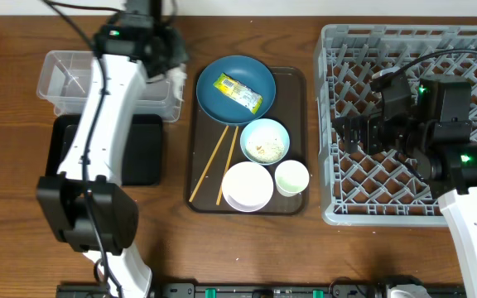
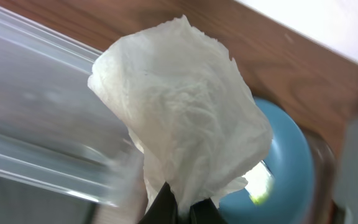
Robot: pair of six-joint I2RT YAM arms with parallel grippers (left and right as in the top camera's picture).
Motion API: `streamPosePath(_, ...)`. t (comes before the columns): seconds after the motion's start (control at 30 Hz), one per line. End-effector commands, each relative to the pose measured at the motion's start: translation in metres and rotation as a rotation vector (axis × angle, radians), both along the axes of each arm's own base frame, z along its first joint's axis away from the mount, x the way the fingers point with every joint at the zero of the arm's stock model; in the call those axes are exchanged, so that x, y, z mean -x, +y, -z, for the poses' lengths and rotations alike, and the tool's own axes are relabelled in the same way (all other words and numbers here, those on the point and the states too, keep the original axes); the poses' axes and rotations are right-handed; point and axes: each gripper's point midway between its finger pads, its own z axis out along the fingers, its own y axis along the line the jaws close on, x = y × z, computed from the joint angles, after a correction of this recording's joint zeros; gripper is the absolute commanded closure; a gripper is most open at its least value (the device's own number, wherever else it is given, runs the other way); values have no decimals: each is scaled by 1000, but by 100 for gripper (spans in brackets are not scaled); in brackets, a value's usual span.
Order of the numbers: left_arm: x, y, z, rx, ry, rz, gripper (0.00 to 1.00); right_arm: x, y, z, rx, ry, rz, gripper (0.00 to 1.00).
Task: Sort waste into correct bins and load items into the dishwasher rack
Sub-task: 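Carry the tissue with the left gripper and drop it into the clear bin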
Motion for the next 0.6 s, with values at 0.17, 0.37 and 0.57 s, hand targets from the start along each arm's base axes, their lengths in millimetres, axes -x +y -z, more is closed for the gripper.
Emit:
streamPosePath(0.17, -16, 93, 26, -51, -1, -284, 94, -2, 7, -11, -21, -20, -11, 1)
streamPosePath(0.37, -25, 118, 72, 12, 60, -435, 86, -2, 7, -10, -26, -16, -5, 1)
streamPosePath(0.57, -23, 118, 84, 17, 97, -422, 39, -2, 7, -10, -26, -16, -5, 1)
